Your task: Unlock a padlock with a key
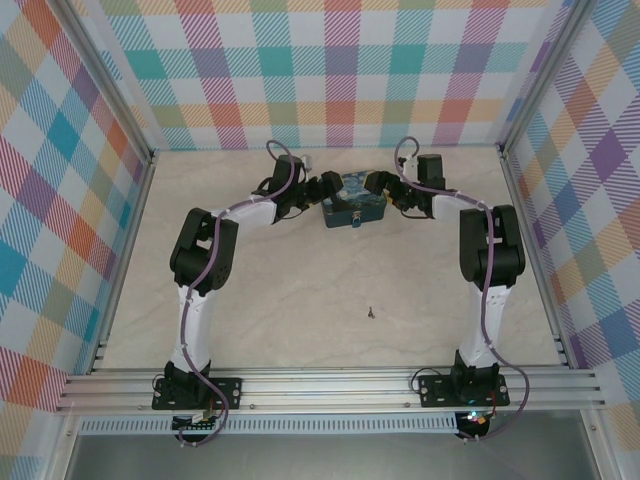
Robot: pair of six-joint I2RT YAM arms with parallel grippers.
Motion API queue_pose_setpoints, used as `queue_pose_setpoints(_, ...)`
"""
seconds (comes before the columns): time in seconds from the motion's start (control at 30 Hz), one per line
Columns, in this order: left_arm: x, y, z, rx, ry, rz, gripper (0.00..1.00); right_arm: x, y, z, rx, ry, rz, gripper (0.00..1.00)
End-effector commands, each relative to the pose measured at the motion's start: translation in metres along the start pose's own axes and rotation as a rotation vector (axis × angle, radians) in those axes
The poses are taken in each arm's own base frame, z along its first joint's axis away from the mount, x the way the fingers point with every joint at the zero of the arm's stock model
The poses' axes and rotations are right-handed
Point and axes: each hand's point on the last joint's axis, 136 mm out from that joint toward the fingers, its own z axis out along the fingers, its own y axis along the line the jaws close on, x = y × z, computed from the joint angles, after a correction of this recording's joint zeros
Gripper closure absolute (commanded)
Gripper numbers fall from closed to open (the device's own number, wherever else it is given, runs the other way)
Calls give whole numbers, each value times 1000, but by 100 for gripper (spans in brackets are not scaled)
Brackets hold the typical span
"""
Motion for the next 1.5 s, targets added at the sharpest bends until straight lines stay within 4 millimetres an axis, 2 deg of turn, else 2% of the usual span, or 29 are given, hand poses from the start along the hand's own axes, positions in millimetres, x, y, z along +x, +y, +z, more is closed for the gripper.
queue_pose_setpoints(0.0, 3, -7, 0, 8, 23, 5, 7, 10, 29, 1, -112, 33, -34, 4)
queue_pose_setpoints(0.2, 3, -11, -7, 13, 23, 16, 8, 31, 42, -2, -162, 66, -32, 5)
queue_pose_setpoints(0.5, 14, -10, -23, 8, 32, 23, 8, 71, 68, -7, -214, 103, -82, 5)
queue_pose_setpoints(0.73, 32, -7, -52, 1, 27, 23, 9, 114, 94, -13, -220, 135, -121, 4)
queue_pose_setpoints(1.07, 64, 0, -90, -27, 27, 26, 7, 174, 116, -27, -200, 190, -135, 4)
queue_pose_setpoints(1.17, 67, 8, -100, -69, 5, 42, 4, 187, 117, -30, -183, 212, -136, 3)
queue_pose_setpoints(1.23, 65, 13, -106, -102, -7, 61, 0, 190, 111, -34, -145, 214, -125, 3)
queue_pose_setpoints(1.33, 54, 15, -119, -143, -38, 92, 0, 190, 101, -45, -59, 198, -147, 2)
queue_pose_setpoints(1.47, 31, 17, -148, -197, -106, 129, 0, 192, 87, -72, 95, 203, -175, 2)
